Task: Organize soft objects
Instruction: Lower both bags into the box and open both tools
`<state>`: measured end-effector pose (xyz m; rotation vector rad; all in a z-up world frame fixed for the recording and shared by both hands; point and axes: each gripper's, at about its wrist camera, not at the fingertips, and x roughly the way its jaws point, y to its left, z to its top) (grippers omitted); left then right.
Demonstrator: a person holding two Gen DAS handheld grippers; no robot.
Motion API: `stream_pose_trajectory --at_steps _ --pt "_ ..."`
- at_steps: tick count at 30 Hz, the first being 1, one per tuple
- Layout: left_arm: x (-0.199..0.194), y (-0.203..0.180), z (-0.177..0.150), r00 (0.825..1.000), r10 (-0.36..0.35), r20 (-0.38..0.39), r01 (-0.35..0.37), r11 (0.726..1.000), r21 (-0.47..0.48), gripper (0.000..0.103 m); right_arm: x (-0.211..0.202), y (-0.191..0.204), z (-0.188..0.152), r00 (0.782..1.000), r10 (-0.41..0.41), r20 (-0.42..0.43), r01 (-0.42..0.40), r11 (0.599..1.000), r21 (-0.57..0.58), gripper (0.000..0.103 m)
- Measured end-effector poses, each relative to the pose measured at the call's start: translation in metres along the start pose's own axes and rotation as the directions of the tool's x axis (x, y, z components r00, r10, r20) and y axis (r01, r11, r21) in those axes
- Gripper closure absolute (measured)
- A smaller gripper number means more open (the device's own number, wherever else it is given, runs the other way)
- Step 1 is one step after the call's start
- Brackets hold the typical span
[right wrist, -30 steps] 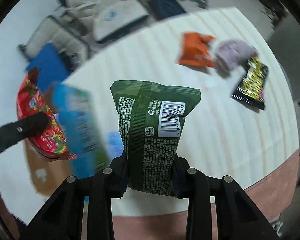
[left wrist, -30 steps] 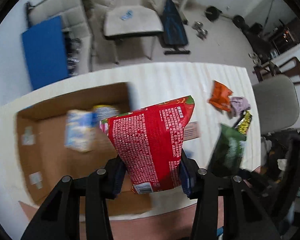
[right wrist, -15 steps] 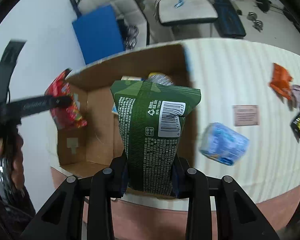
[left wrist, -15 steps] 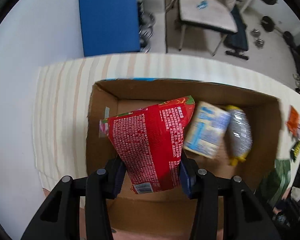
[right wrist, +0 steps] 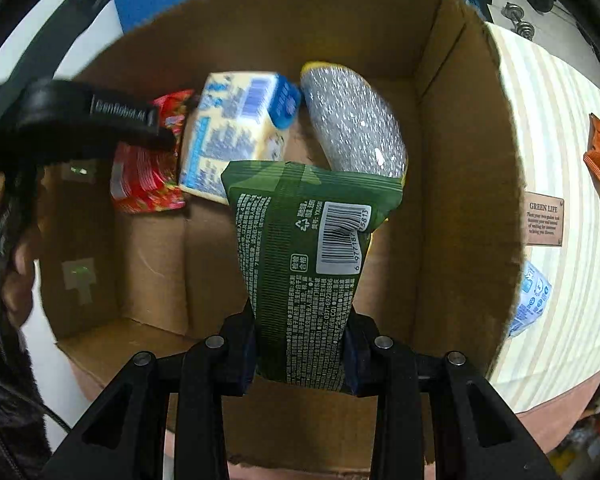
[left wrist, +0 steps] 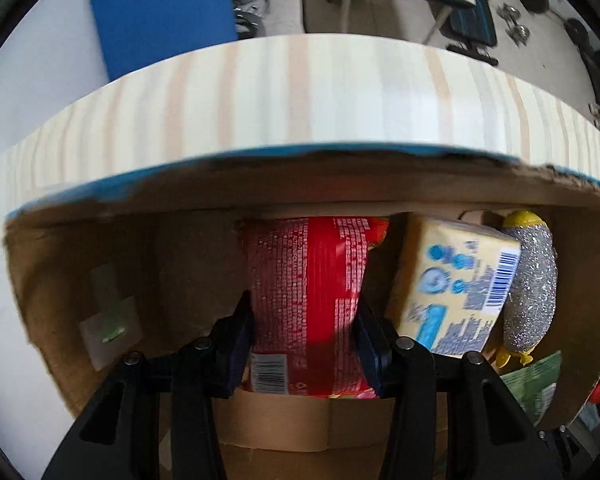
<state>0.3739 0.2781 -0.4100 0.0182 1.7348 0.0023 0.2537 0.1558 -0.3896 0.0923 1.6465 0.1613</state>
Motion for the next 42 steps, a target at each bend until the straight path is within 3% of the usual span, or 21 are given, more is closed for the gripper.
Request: stream_pose_trajectory --at_steps 9,10,13,17,19,20,23,24,34,42 --pt "0.0 -0.011 0.015 0.999 0.029 -0.033 -0.028 0.999 0.032 0.054 0.027 -0.007 0.005 0.995 -0.042 -0.086 0.042 0.999 -0.005 0.065" --pt "-0.001 -0.011 0.014 0.999 0.018 -0.034 -0.017 0.999 0.031 0.046 0.028 -0.009 0.005 0.995 -0.041 -0.089 0.041 0.999 -0.002 0.064" --pt "-0.014 -0.01 0.015 0.999 0.034 0.006 -0.034 0.998 0.048 0.021 0.022 -0.013 0.005 0.996 -0.036 -0.082 0.037 0.999 0.013 0.047" --pt "-0.027 -0.003 0.011 0.999 0.008 0.036 -0.009 1.0 0.026 0.017 0.008 -0.012 0.003 0.997 -0.036 -0.063 0.037 0.999 0.009 0.042" --pt "-0.038 0.003 0.004 0.998 -0.028 0.052 0.028 1.0 0.009 0.005 0.0 -0.012 0.001 0.998 -0.026 -0.056 0.027 1.0 0.009 0.038" --pt "-0.042 0.005 -0.001 0.997 -0.037 0.063 0.037 0.999 0.002 0.004 -0.006 -0.011 0.0 0.999 -0.022 -0.047 0.022 1.0 0.005 0.033" --pt "-0.06 0.015 -0.022 0.991 -0.047 0.122 0.05 0.999 -0.021 0.003 -0.022 -0.009 -0.005 0.999 -0.038 -0.006 0.038 0.999 0.001 0.002" --pt "-0.065 0.018 -0.031 0.988 -0.045 0.148 0.051 0.998 -0.035 0.001 -0.027 -0.01 -0.008 0.999 -0.035 0.003 0.035 0.999 0.009 0.0" --pt "-0.102 0.03 -0.134 0.961 0.016 0.275 0.005 0.997 -0.073 0.001 -0.07 -0.015 -0.052 0.991 -0.08 0.107 0.08 0.997 -0.001 0.0" --pt "-0.132 0.013 -0.178 0.935 0.024 0.354 0.001 0.997 -0.072 0.001 -0.093 -0.01 -0.084 0.979 -0.05 0.197 0.051 0.999 -0.003 0.0"
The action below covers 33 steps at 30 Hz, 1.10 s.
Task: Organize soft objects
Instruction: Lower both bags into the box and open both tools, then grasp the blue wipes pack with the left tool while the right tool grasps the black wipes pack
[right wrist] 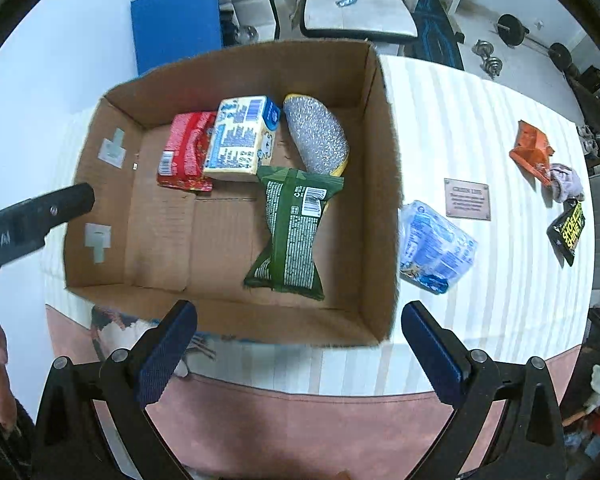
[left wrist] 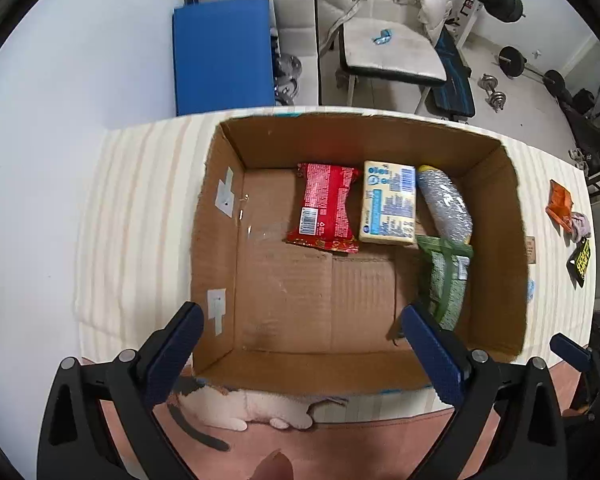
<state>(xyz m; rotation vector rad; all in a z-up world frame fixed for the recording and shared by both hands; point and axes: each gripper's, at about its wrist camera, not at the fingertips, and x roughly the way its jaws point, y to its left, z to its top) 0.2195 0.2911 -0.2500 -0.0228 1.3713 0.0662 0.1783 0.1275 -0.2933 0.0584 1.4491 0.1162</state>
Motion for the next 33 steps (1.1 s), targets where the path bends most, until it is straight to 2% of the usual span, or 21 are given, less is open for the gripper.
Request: stream_pose_trajectory --at_steps 3,7,9,12,13,17,19,20,21,23,25,30,33 --pt "-0.019 -0.009 -0.003 1.0 -0.008 0.021 0.008 1.0 -0.011 0.001 -0.017 -0.007 -0.005 0.999 0.035 0.032 -0.035 0.999 0.007 0.0" --pt "-0.041 -0.032 0.002 0.994 -0.107 0.022 0.108 0.991 -0.081 0.001 -0.041 -0.041 -0.013 0.994 0.076 0.079 -0.08 0.995 0.056 0.0" --pt "-0.053 -0.051 0.002 0.985 -0.173 0.024 0.175 0.978 -0.117 0.001 -0.056 -0.073 -0.019 0.99 0.087 0.107 -0.099 0.989 0.109 0.0" --pt "-0.059 -0.1 0.001 0.958 -0.287 -0.006 0.283 0.948 -0.144 0.001 -0.076 -0.135 -0.029 0.987 0.082 0.137 -0.109 0.973 0.204 0.0" --pt "-0.057 -0.126 -0.001 0.941 -0.338 -0.038 0.329 0.933 -0.144 0.001 -0.08 -0.156 -0.033 0.987 0.075 0.143 -0.107 0.966 0.235 0.0" --pt "-0.029 -0.21 -0.008 0.889 -0.43 -0.156 0.407 0.899 -0.161 0.001 -0.086 -0.252 -0.055 0.989 0.009 0.145 -0.062 0.929 0.365 0.0" --pt "-0.005 -0.242 -0.012 0.875 -0.439 -0.203 0.399 0.892 -0.213 0.001 -0.082 -0.292 -0.064 0.991 -0.009 0.13 -0.046 0.907 0.418 0.0" --pt "0.008 -0.254 -0.013 0.873 -0.435 -0.219 0.381 0.891 -0.248 0.001 -0.077 -0.316 -0.069 0.992 -0.018 0.122 -0.039 0.893 0.448 0.0" --pt "0.021 -0.264 -0.013 0.877 -0.424 -0.227 0.358 0.891 -0.28 0.001 -0.073 -0.333 -0.072 0.993 -0.026 0.117 -0.032 0.884 0.467 0.0" --pt "0.052 -0.28 -0.01 0.896 -0.37 -0.248 0.278 0.9 -0.336 0.001 -0.063 -0.369 -0.076 0.994 -0.042 0.106 -0.017 0.866 0.5 0.0" --pt "0.081 -0.292 -0.007 0.902 -0.331 -0.276 0.212 0.899 -0.384 0.001 -0.049 -0.402 -0.079 0.995 -0.047 0.093 -0.009 0.85 0.526 0.0" --pt "0.136 -0.313 0.0 0.906 -0.241 -0.348 0.077 0.902 -0.425 0.001 -0.017 -0.453 -0.07 0.997 -0.041 0.071 -0.005 0.837 0.548 0.0" --pt "0.161 -0.318 0.006 0.896 -0.219 -0.387 0.023 0.892 -0.451 0.001 0.005 -0.47 -0.055 0.998 -0.006 0.06 -0.028 0.835 0.55 0.0"
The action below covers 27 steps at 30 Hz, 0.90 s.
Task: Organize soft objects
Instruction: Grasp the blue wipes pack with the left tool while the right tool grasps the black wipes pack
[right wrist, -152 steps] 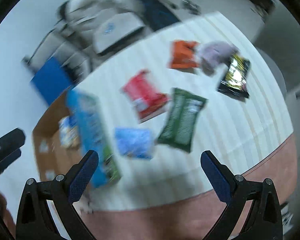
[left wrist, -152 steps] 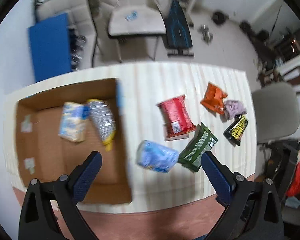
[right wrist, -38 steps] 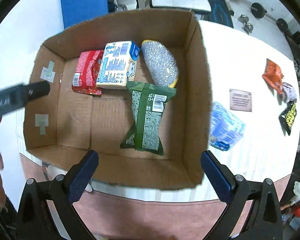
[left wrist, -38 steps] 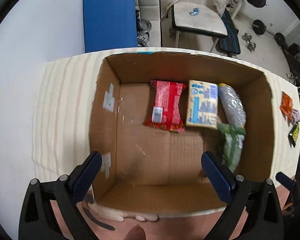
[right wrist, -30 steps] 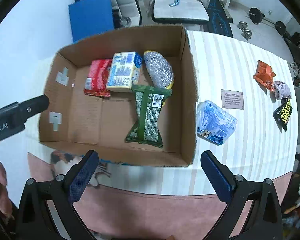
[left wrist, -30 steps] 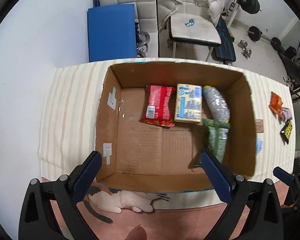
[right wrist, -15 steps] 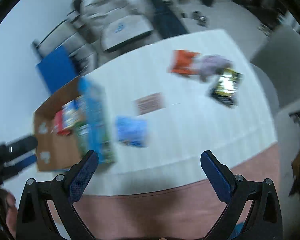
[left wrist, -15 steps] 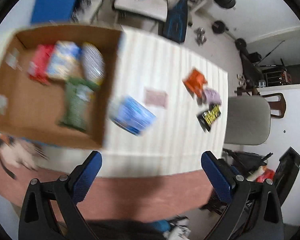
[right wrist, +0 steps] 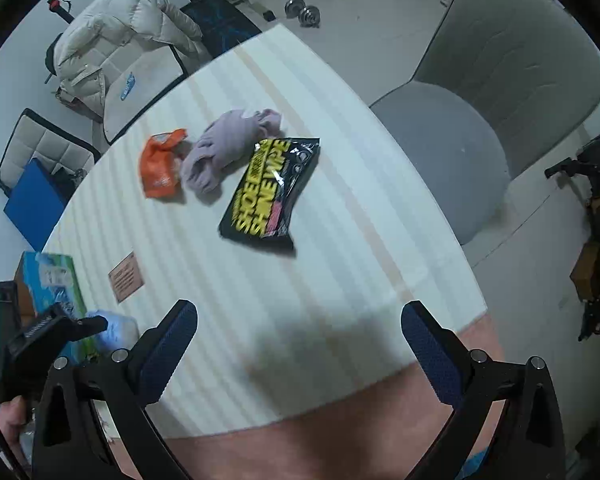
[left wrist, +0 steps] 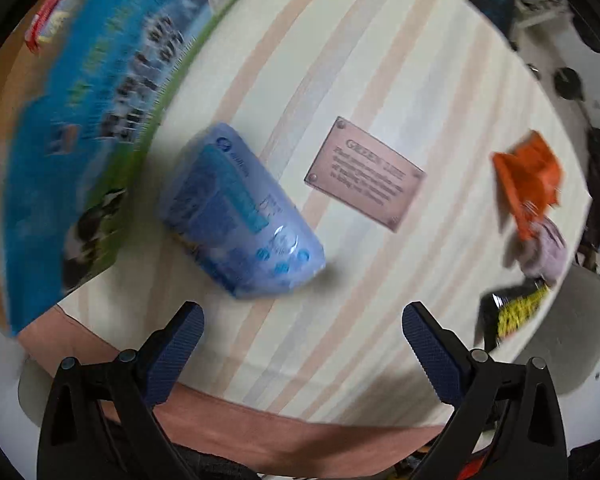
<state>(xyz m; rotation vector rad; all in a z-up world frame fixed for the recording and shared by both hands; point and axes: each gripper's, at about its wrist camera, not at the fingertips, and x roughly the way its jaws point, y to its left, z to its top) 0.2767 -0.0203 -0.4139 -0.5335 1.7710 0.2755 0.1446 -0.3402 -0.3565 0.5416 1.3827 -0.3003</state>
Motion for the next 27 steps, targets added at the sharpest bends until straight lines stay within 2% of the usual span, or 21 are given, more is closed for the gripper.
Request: stream_pose_trajectory --at_steps 6,8,9,10,12,13,15,16,18,20,23,25,27 --pt "0.02 0.008 0.021 0.999 0.045 -0.029 -0.048 0.992 -0.116 0.001 0.06 0.014 0.04 0.997 0.036 -0.069 -0.035 0.999 0.015 0.0" --pt "0.024 0.014 0.025 0.999 0.045 -0.024 -0.048 0.988 -0.149 0.012 0.079 0.02 0.051 0.995 0.032 -0.09 -0.03 0.999 0.024 0.0" --pt "0.027 0.015 0.026 0.999 0.042 -0.026 -0.045 0.987 -0.157 0.028 0.087 0.022 0.056 0.995 0.036 -0.097 -0.034 0.999 0.029 0.002" --pt "0.03 0.017 0.027 0.998 0.058 -0.035 -0.063 0.986 -0.156 0.036 0.093 0.024 0.061 0.994 0.042 -0.103 -0.039 0.999 0.034 0.003" --pt "0.032 0.017 0.026 0.997 0.079 -0.023 -0.082 0.987 -0.138 0.039 0.108 0.031 0.071 0.992 0.033 -0.121 -0.028 0.999 0.036 0.008" --pt "0.031 0.017 0.024 0.996 0.09 -0.008 -0.091 0.989 -0.117 0.042 0.116 0.034 0.075 0.991 0.03 -0.131 -0.026 0.999 0.036 0.01" --pt "0.028 0.005 0.018 0.995 0.095 0.033 -0.093 0.995 -0.047 0.045 0.126 0.039 0.08 0.988 0.016 -0.151 -0.012 0.999 0.03 0.024" --pt "0.027 -0.004 0.012 0.993 0.109 0.053 -0.109 0.994 0.007 0.048 0.127 0.042 0.081 0.99 -0.001 -0.144 0.004 1.0 0.02 0.023" --pt "0.027 -0.015 0.002 0.991 0.109 0.072 -0.115 0.99 0.084 0.05 0.126 0.053 0.082 0.991 -0.035 -0.13 0.032 0.999 -0.026 0.039" --pt "0.029 -0.027 -0.009 0.992 0.1 0.072 -0.111 0.978 0.176 0.051 0.128 0.062 0.079 0.989 -0.053 -0.135 0.044 0.997 -0.069 0.042" --pt "0.033 -0.04 -0.026 0.994 0.088 0.067 -0.105 0.94 0.324 0.051 0.128 0.072 0.068 0.984 -0.063 -0.165 0.04 0.989 -0.142 0.045" --pt "0.039 -0.045 -0.036 0.992 0.104 0.068 -0.123 0.898 0.422 0.049 0.129 0.077 0.055 0.979 -0.057 -0.196 0.018 0.98 -0.198 0.046" --pt "0.041 -0.044 -0.039 0.993 0.098 0.068 -0.119 0.88 0.46 0.047 0.13 0.082 0.036 0.971 -0.074 -0.226 0.011 0.963 -0.269 0.046"
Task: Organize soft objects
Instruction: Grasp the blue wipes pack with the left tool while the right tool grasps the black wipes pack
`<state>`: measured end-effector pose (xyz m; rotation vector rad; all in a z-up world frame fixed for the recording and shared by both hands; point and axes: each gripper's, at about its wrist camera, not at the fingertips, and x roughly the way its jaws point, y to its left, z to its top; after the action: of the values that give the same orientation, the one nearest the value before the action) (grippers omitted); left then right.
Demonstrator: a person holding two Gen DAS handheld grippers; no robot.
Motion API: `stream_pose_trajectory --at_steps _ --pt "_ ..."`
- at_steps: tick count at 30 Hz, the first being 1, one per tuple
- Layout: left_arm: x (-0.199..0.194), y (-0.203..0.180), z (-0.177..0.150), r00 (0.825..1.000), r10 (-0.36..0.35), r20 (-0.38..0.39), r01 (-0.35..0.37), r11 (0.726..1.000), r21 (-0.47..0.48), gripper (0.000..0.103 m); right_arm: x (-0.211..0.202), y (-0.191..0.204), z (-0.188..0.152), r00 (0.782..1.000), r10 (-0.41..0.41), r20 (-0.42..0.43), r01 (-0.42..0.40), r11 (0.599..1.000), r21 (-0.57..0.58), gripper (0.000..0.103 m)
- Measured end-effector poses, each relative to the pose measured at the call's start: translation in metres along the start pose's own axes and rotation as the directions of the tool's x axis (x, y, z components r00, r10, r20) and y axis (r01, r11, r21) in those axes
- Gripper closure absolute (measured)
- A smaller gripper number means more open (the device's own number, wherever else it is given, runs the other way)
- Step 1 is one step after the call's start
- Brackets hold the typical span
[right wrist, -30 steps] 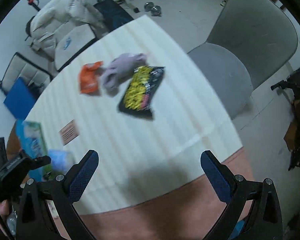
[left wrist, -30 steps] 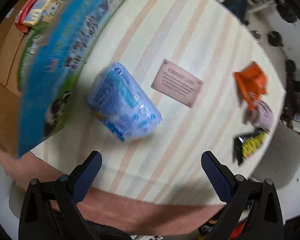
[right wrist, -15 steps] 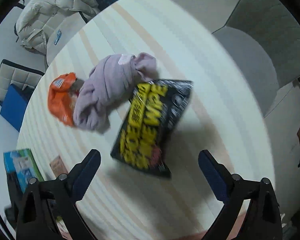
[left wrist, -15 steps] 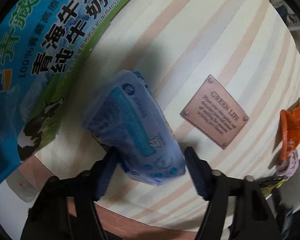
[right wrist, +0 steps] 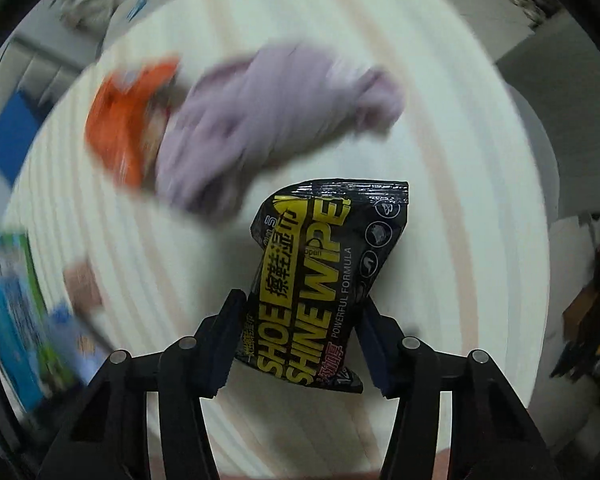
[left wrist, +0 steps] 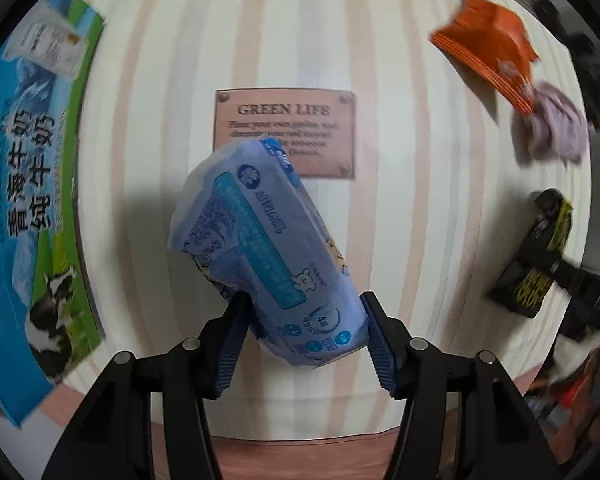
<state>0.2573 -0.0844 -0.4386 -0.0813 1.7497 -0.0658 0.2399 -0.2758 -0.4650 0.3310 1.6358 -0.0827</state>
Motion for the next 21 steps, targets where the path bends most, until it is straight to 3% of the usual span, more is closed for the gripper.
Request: stream_pose_trajectory --at_steps 2,5,8,11,12,16,21 --pt "0.006 0.007 -0.004 0.999 -0.027 -0.027 0.026 1.0 -0.012 0.044 0.006 0.008 -0.016 1.0 -0.01 -0.025 0.009 0.999 -0.052 0.046" --pt "0.007 0.027 0.001 0.994 -0.092 -0.05 0.086 0.99 -0.112 0.042 0.01 0.016 -0.027 0.999 -0.012 -0.04 0.009 0.997 -0.081 0.045" --pt "0.003 0.047 0.006 0.977 -0.207 -0.05 0.189 0.953 -0.237 0.042 0.016 0.02 -0.023 0.997 0.005 -0.08 -0.011 0.997 -0.075 0.039" --pt "0.002 0.065 0.005 0.965 -0.26 -0.037 0.234 0.916 -0.325 0.042 0.019 0.024 -0.019 0.995 0.01 -0.101 -0.018 0.997 -0.073 0.026" --pt "0.003 0.069 0.005 0.963 -0.267 -0.039 0.237 0.907 -0.349 0.042 0.021 0.025 -0.017 0.994 0.015 -0.106 -0.022 0.997 -0.067 0.02" --pt "0.01 0.081 0.009 0.954 -0.295 -0.051 0.243 0.864 -0.441 0.04 0.023 0.024 -0.015 0.995 0.036 -0.092 -0.038 0.999 -0.023 0.015" --pt "0.025 0.082 0.005 0.968 -0.24 -0.073 0.171 0.845 -0.507 0.036 0.016 0.013 -0.001 0.997 0.034 -0.065 -0.031 0.999 0.037 0.015"
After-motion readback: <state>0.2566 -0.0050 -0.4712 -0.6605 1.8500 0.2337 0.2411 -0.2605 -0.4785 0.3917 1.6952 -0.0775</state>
